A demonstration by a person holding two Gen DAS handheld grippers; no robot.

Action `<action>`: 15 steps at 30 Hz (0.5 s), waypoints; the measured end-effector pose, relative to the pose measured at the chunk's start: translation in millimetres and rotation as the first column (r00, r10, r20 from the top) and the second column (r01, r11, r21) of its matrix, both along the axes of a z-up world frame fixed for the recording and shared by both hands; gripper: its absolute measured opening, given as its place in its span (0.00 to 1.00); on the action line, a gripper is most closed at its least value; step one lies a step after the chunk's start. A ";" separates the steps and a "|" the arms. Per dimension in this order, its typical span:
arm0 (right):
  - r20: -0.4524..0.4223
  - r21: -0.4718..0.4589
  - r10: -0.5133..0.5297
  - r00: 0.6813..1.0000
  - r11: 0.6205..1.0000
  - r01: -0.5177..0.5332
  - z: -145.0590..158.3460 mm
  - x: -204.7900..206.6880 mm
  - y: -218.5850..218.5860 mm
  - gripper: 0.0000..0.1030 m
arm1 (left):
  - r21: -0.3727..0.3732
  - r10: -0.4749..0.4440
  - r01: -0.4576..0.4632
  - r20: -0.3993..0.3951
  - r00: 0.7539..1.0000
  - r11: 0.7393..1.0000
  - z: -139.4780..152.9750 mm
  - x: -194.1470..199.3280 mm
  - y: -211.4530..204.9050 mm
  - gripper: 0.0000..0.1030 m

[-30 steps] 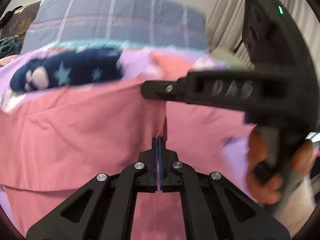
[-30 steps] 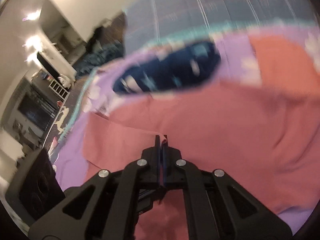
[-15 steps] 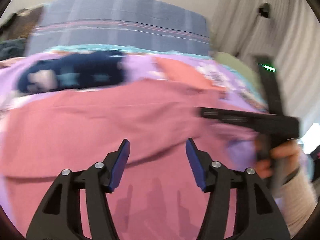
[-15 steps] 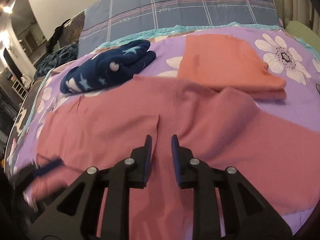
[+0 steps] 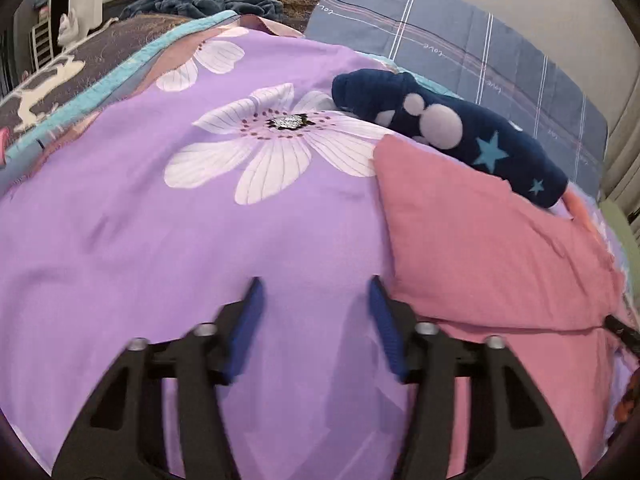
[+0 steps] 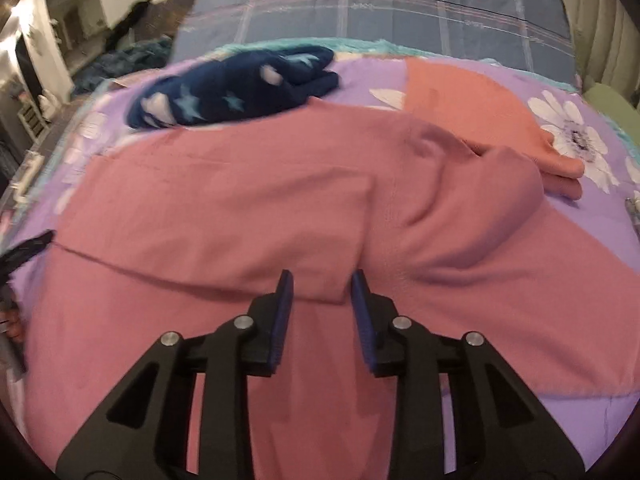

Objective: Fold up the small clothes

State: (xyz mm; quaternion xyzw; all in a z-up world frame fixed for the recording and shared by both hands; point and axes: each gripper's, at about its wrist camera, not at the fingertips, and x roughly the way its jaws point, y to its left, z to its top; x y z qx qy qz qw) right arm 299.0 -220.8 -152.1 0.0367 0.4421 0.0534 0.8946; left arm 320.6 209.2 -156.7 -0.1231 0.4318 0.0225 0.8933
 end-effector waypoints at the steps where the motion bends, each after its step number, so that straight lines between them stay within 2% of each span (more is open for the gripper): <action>1: 0.012 -0.007 -0.009 1.000 1.000 0.009 3.6 -1.5 -2.1 0.30 | -0.020 -0.025 0.025 0.001 1.000 1.000 0.1 1.6 -1.1 0.41; 3: 0.011 0.011 -0.028 1.000 1.000 0.028 4.3 -0.4 -8.5 0.30 | -0.078 -0.052 0.054 0.019 0.998 0.995 3.4 0.1 -3.4 0.41; 6: -0.052 0.076 -0.077 0.996 0.994 0.080 -8.9 9.8 -21.2 0.30 | -0.117 -0.068 0.074 0.059 0.996 0.990 9.0 1.5 -16.2 0.43; 7: -0.084 0.101 -0.101 0.991 0.989 0.109 -17.7 14.8 -26.4 0.26 | -0.119 -0.066 0.073 0.060 0.996 0.990 9.1 6.1 -18.6 0.44; 8: -0.090 0.109 -0.120 0.989 0.986 0.129 -23.1 16.7 -30.1 0.15 | -0.121 -0.072 0.077 0.050 0.996 0.990 7.0 14.2 -23.1 0.46; 9: -0.085 0.113 -0.120 0.989 0.985 0.129 -24.3 17.1 -30.4 0.09 | -0.119 -0.078 0.083 0.041 0.996 0.989 5.2 14.2 -24.6 0.46; 10: -0.072 0.122 -0.108 0.991 0.986 0.117 -22.6 14.7 -31.2 0.06 | -0.112 -0.088 0.090 0.026 0.996 0.990 2.0 18.6 -27.3 0.41; 11: -0.062 0.113 -0.108 0.992 0.987 0.115 -19.8 11.2 -31.3 0.00 | -0.089 -0.102 0.104 0.027 0.994 0.991 0.7 21.0 -30.4 0.13; 12: -0.052 0.103 -0.108 0.993 0.988 0.113 -16.8 8.0 -31.8 0.00 | -0.075 -0.125 0.127 0.026 0.992 0.989 0.7 22.2 -31.1 0.04; 13: -0.042 0.091 -0.106 0.993 0.990 0.110 -14.4 3.6 -33.3 0.00 | -0.054 -0.129 0.130 0.027 0.991 0.990 3.1 20.7 -32.4 0.03; 15: -0.045 0.027 -0.133 0.990 0.991 0.134 -16.2 -2.2 -40.1 0.00 | 0.045 -0.093 0.091 0.049 0.994 0.995 8.9 15.0 -32.1 0.00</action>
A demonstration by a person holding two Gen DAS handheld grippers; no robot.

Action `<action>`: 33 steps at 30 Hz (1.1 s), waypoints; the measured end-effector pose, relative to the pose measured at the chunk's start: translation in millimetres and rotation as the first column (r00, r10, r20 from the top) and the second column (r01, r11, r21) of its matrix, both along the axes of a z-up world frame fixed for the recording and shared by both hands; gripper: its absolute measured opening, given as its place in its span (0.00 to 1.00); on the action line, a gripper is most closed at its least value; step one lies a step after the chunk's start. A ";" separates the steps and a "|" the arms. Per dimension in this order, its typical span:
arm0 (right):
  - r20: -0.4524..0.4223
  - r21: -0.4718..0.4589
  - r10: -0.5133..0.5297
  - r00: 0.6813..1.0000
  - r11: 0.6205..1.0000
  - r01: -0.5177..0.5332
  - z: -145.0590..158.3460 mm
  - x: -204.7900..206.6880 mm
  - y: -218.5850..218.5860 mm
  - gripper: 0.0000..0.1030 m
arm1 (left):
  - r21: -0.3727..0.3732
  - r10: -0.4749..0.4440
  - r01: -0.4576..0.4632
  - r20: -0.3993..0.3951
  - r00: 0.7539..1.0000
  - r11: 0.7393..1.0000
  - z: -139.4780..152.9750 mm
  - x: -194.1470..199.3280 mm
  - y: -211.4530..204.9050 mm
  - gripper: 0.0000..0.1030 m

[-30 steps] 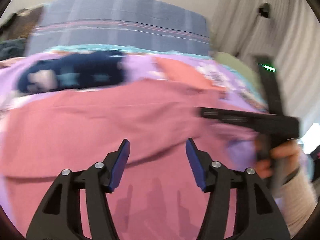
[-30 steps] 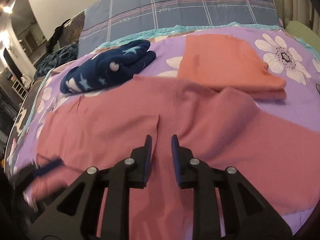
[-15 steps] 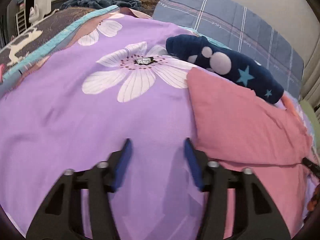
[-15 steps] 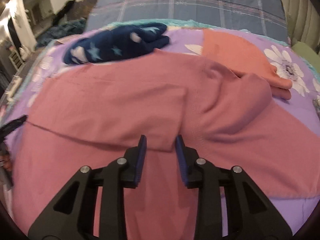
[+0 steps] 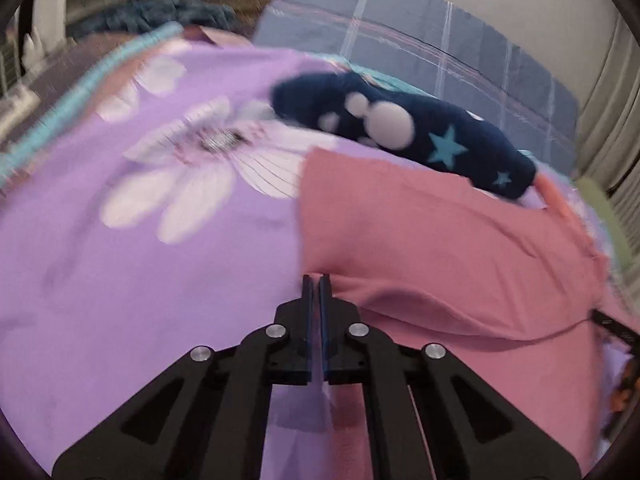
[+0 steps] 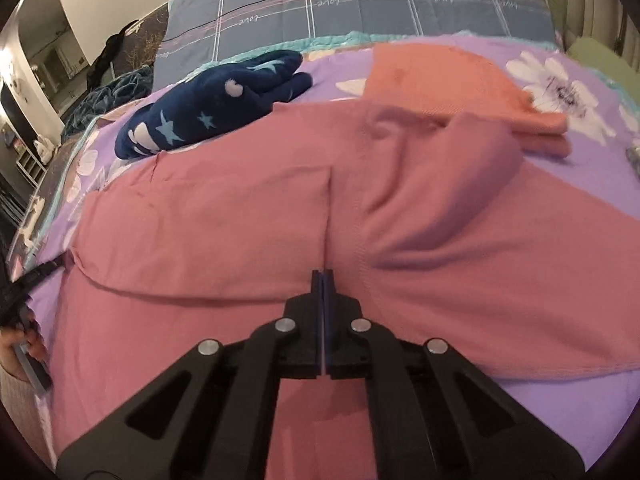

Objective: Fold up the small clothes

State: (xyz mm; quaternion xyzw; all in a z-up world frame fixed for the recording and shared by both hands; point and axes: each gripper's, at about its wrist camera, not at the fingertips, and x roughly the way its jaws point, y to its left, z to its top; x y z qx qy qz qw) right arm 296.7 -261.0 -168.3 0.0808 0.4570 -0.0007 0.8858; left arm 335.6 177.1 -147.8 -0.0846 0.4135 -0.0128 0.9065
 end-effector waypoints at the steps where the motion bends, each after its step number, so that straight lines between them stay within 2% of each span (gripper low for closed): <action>1: -0.005 0.023 0.002 1.000 1.000 -0.002 -1.5 -3.0 -5.0 0.00 | 0.055 0.025 -0.025 0.015 1.000 0.998 2.4 -2.2 1.1 0.00; 2: -0.006 0.059 0.000 1.000 0.998 0.001 -2.2 -7.5 -11.4 0.00 | 0.088 0.050 -0.053 0.033 0.998 0.995 6.1 -5.3 4.8 0.00; 3: -0.002 0.099 -0.007 1.000 0.995 0.007 -1.8 -15.0 -19.1 0.00 | 0.080 0.062 -0.066 0.052 0.997 0.995 11.1 -9.6 9.7 0.00; 5: 0.015 0.119 -0.008 1.000 0.993 0.006 0.7 -25.8 -27.4 0.02 | 0.019 0.041 -0.043 0.086 0.995 0.999 22.0 -17.1 14.4 0.01; 7: 0.029 0.120 -0.018 0.999 0.993 0.014 4.0 -37.0 -32.3 0.06 | -0.026 0.002 0.001 0.111 0.994 1.000 31.6 -24.1 11.0 0.24; 8: 0.029 0.128 -0.019 0.999 0.992 0.015 4.2 -39.3 -33.4 0.08 | -0.027 -0.022 0.026 0.130 0.991 0.999 36.4 -29.0 3.6 0.45; 9: 0.028 0.139 -0.020 0.999 0.990 0.016 4.5 -42.0 -34.1 0.10 | -0.007 -0.049 0.050 0.141 0.989 0.999 38.5 -32.5 -5.6 0.56; 10: 0.030 0.151 -0.018 0.999 0.988 0.013 5.3 -45.5 -34.6 0.10 | 0.033 -0.088 0.084 0.142 0.986 0.996 38.1 -35.1 -16.6 0.57; 11: 0.034 0.155 -0.015 0.999 0.988 0.009 6.3 -48.3 -34.5 0.12 | 0.117 -0.149 0.135 0.119 0.982 0.984 32.6 -36.4 -33.7 0.57; 13: 0.045 0.149 -0.005 0.999 0.989 -0.002 7.4 -52.7 -32.2 0.16 | 0.265 -0.195 0.172 0.064 0.979 0.949 18.5 -34.1 -54.8 0.57; 15: 0.046 0.143 -0.007 0.999 0.990 0.000 6.6 -55.7 -31.7 0.18 | 0.422 -0.151 0.126 0.026 0.988 0.898 0.9 -24.4 -64.8 0.57; 17: 0.037 0.148 -0.014 0.999 0.989 0.008 6.2 -58.3 -33.7 0.18 | 0.555 -0.046 0.013 0.045 0.998 0.832 -6.3 -15.0 -55.5 0.57; 18: 0.034 0.148 -0.019 0.999 0.989 0.014 6.9 -63.4 -37.2 0.18 | 0.524 -0.027 -0.003 0.049 0.998 0.852 -4.3 -14.1 -45.6 0.57; 20: 0.043 0.140 -0.032 0.999 0.990 0.026 8.9 -73.6 -45.7 0.20 | 0.389 0.007 -0.025 0.049 0.999 0.921 4.4 -19.6 -22.4 0.57; 22: 0.052 0.137 -0.077 0.996 0.988 0.069 9.3 -87.8 -63.2 0.23 | 0.395 -0.005 -0.014 0.047 0.999 0.919 6.8 -26.2 -19.5 0.57; 26: 0.052 0.195 -0.210 0.976 0.961 0.196 9.9 -123.3 -111.5 0.23 | 0.488 -0.055 0.009 0.080 0.995 0.873 15.2 -45.2 -36.1 0.57; 27: 0.059 0.207 -0.247 0.967 0.951 0.230 11.3 -133.6 -123.9 0.23 | 0.488 -0.069 0.018 0.087 0.994 0.873 18.2 -47.5 -40.2 0.57; 30: 0.087 0.230 -0.377 0.922 0.908 0.350 16.2 -169.9 -166.9 0.23 | 0.440 -0.096 0.043 0.099 0.990 0.897 34.1 -51.4 -53.7 0.57; 33: 0.097 0.268 -0.535 0.839 0.826 0.496 19.5 -207.0 -218.3 0.24 | 0.319 -0.165 0.116 0.132 0.977 0.941 53.8 -56.3 -76.7 0.57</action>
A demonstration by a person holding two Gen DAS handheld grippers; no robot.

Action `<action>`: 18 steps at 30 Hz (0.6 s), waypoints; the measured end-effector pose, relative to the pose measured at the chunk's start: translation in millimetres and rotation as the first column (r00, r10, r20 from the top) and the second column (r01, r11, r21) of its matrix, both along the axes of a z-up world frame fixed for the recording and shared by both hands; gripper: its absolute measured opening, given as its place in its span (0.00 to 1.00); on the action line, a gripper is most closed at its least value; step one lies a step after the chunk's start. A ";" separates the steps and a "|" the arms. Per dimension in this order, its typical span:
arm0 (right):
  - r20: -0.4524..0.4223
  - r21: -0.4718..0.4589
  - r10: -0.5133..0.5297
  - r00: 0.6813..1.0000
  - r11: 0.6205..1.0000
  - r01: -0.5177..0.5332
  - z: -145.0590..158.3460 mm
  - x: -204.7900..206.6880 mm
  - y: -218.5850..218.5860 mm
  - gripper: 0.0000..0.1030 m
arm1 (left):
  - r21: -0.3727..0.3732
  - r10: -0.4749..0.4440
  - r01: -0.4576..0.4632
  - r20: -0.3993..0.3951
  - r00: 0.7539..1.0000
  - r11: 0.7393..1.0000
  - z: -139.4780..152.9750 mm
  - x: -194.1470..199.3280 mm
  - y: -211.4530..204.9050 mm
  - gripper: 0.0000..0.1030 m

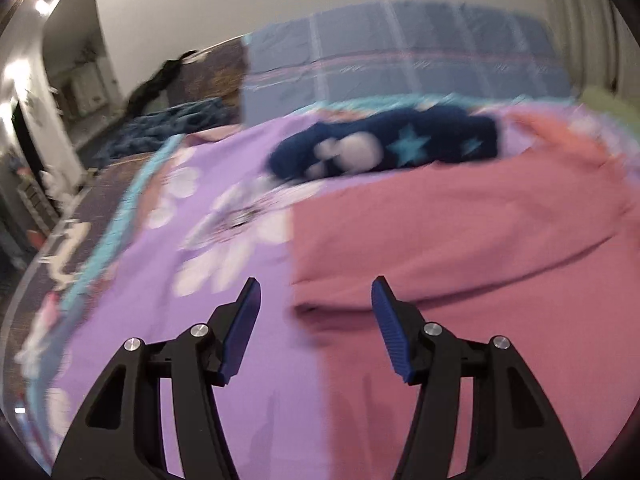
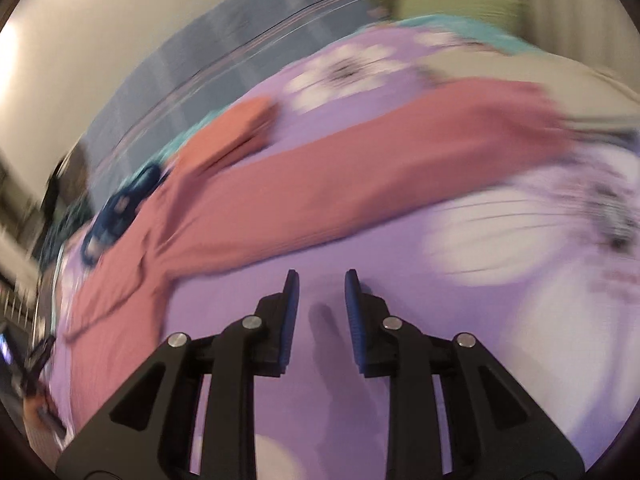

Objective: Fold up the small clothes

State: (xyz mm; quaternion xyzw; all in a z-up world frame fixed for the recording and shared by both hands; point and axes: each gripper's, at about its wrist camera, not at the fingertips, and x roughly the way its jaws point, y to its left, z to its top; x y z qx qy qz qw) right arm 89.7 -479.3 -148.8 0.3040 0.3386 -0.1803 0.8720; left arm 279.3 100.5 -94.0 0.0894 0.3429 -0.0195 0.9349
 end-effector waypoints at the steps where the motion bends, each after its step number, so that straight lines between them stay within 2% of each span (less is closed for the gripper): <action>1: 0.011 0.016 -0.042 0.999 0.999 0.042 0.4 -8.0 -12.4 0.24 | -0.025 -0.022 0.022 0.001 1.000 0.999 3.1 -0.2 -6.7 0.57; 2: 0.027 0.034 -0.086 0.996 0.996 0.086 0.2 -16.7 -24.9 0.24 | -0.059 -0.057 0.058 0.010 0.998 0.997 7.5 0.5 -20.2 0.56; 4: 0.044 0.040 -0.175 0.984 0.984 0.174 0.7 -30.3 -45.4 0.24 | -0.073 -0.098 0.101 0.039 0.994 0.992 10.9 3.3 -46.9 0.55; 7: 0.058 0.055 -0.217 0.975 0.975 0.213 -3.1 -33.8 -65.6 0.30 | -0.086 -0.157 0.159 0.031 0.987 0.984 3.5 14.3 -83.0 0.51; 10: 0.098 0.135 -0.226 0.969 0.968 0.212 -10.8 -25.4 -78.9 0.36 | -0.143 -0.201 0.192 -0.052 0.978 0.971 -19.2 37.5 -113.4 0.51; 12: 0.131 0.163 -0.231 0.964 0.964 0.209 -13.4 -19.4 -82.6 0.47 | -0.143 -0.202 0.185 -0.111 0.973 0.972 -43.8 53.0 -129.5 0.51; 13: 0.137 0.166 -0.234 0.963 0.963 0.211 -13.5 -14.0 -83.2 0.48 | -0.140 -0.201 0.180 -0.148 0.968 0.974 -56.3 59.2 -135.3 0.51; 14: 0.134 0.160 -0.238 0.962 0.963 0.216 -13.8 -11.7 -83.8 0.48 | -0.129 -0.193 0.170 -0.189 0.963 0.977 -71.6 64.5 -139.5 0.53; 17: 0.114 0.128 -0.240 0.964 0.966 0.225 -11.9 -0.7 -86.0 0.46 | -0.139 -0.197 0.173 -0.179 0.964 0.975 -69.7 64.1 -140.0 0.54; 18: 0.106 0.115 -0.239 0.965 0.967 0.226 -10.9 2.2 -86.7 0.34 | -0.149 -0.201 0.175 -0.178 0.963 0.973 -70.8 63.4 -138.4 0.54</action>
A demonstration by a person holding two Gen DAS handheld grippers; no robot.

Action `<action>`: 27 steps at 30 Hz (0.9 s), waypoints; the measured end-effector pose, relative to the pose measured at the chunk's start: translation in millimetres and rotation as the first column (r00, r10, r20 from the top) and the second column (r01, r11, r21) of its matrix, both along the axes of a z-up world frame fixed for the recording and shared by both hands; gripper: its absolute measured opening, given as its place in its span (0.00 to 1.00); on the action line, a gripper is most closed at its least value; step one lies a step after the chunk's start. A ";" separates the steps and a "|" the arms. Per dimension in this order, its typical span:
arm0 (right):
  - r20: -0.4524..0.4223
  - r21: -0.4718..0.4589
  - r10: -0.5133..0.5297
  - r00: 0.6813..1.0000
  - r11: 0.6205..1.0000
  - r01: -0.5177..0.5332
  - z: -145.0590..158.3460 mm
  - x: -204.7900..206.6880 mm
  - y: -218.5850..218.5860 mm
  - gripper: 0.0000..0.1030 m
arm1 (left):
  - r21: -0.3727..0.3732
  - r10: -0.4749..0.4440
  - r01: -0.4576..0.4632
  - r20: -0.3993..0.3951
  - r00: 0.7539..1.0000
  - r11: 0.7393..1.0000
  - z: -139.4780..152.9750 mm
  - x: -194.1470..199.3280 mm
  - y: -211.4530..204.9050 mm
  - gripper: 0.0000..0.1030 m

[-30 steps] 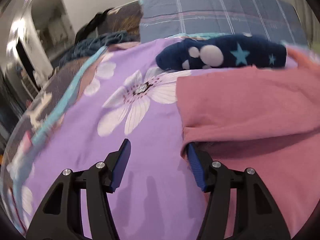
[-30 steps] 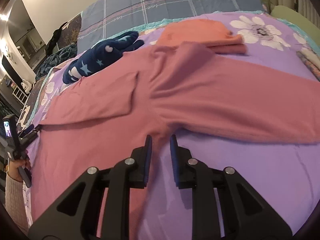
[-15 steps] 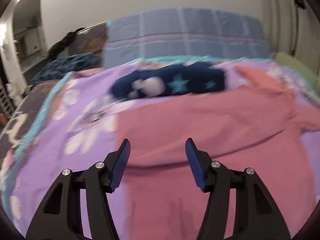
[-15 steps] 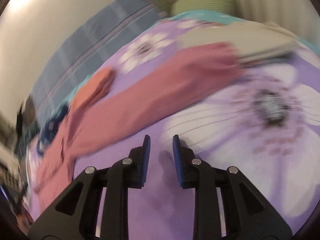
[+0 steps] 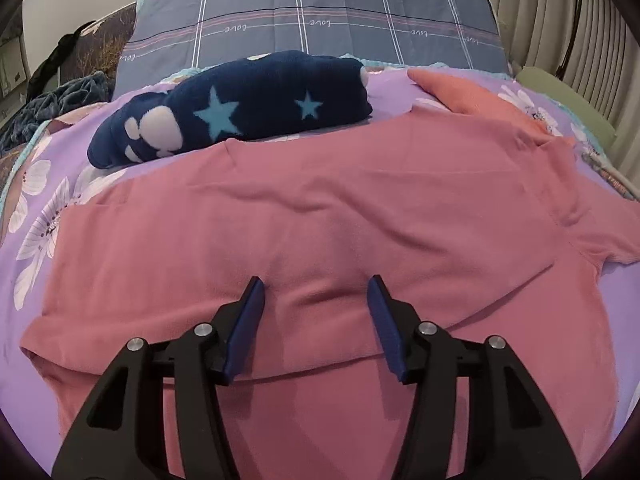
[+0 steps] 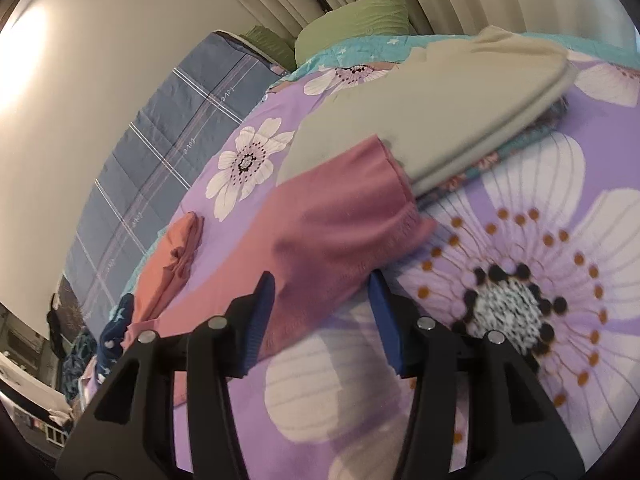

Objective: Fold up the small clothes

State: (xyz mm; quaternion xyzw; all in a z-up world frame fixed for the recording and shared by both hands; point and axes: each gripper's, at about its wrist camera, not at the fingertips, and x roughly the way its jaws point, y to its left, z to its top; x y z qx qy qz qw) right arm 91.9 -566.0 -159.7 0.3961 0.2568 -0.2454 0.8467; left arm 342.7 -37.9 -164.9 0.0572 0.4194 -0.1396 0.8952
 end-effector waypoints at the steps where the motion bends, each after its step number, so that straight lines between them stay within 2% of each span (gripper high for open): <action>1: -0.011 0.001 0.010 1.000 1.000 -0.010 -0.9 4.5 -0.1 0.26 | -0.022 -0.002 0.002 -0.006 1.000 1.000 -1.0 0.0 1.9 0.54; 2: -0.011 0.020 0.023 1.000 1.000 -0.022 -2.5 7.4 -0.7 0.09 | -0.036 -0.002 0.002 -0.012 1.000 0.999 -1.4 1.3 5.0 0.54; 3: -0.009 0.022 0.005 1.000 1.000 -0.005 -0.2 7.7 2.5 0.09 | -0.046 -0.002 0.001 -0.015 1.000 0.999 -1.7 1.7 7.7 0.54; 5: 0.018 -0.057 0.009 1.000 0.998 -0.008 17.9 8.7 20.2 0.08 | -0.042 -0.002 0.002 -0.011 1.000 0.999 -2.7 0.9 5.8 0.54; 8: 0.087 -0.221 0.142 0.986 0.968 -0.120 62.5 29.2 70.7 0.08 | -0.025 -0.002 0.001 -0.005 1.000 1.000 -0.5 0.4 3.9 0.55; 9: 0.105 -0.248 0.186 0.977 0.956 -0.156 73.5 38.2 86.1 0.08 | -0.025 -0.001 0.001 -0.004 1.000 1.000 -0.8 0.0 3.7 0.55; 12: 0.174 -0.286 0.403 0.899 0.894 -0.345 105.5 82.2 153.7 0.08 | -0.037 -0.001 0.001 -0.004 1.000 0.999 -0.6 0.0 5.3 0.55; 14: 0.199 -0.289 0.546 0.814 0.826 -0.484 112.0 116.6 207.8 0.08 | -0.050 -0.001 0.001 -0.004 1.000 0.999 -0.4 -0.1 6.9 0.55; 15: 0.201 -0.277 0.629 0.751 0.772 -0.572 108.1 135.7 240.5 0.09 | -0.063 -0.001 0.001 -0.005 1.000 0.998 -0.2 -0.2 8.5 0.55; 16: 0.193 -0.268 0.681 0.706 0.729 -0.630 102.9 147.6 261.0 0.10 | -0.086 -0.002 0.001 -0.007 1.000 0.996 0.1 -0.2 11.8 0.55; 17: 0.161 -0.253 0.740 0.654 0.671 -0.697 92.7 160.8 286.2 0.16 | -0.107 -0.002 0.001 -0.010 1.000 0.994 0.5 0.1 14.4 0.55; 18: 0.110 -0.235 0.781 0.615 0.622 -0.747 80.7 171.1 307.4 0.27 | -0.135 -0.002 0.000 -0.014 1.000 0.991 0.7 0.3 18.0 0.55; 20: -0.032 -0.190 0.826 0.563 0.548 -0.815 47.8 182.3 341.5 0.33 | -0.215 -0.004 -0.001 -0.026 1.000 0.977 1.1 1.1 29.0 0.55; 22: -0.102 -0.178 0.826 0.555 0.533 -0.827 26.7 178.1 347.8 0.33 | -0.325 -0.009 -0.006 -0.045 0.999 0.946 0.1 2.6 44.5 0.55; 25: -0.140 -0.162 0.809 0.571 0.550 -0.819 12.4 170.1 338.1 0.33 | -0.455 -0.018 -0.017 -0.074 0.997 0.890 -0.7 4.4 61.6 0.55; 27: -0.161 -0.154 0.801 0.576 0.556 -0.817 7.6 166.5 335.1 0.33 | -0.509 -0.040 -0.012 -0.092 0.995 0.861 0.5 4.7 63.4 0.55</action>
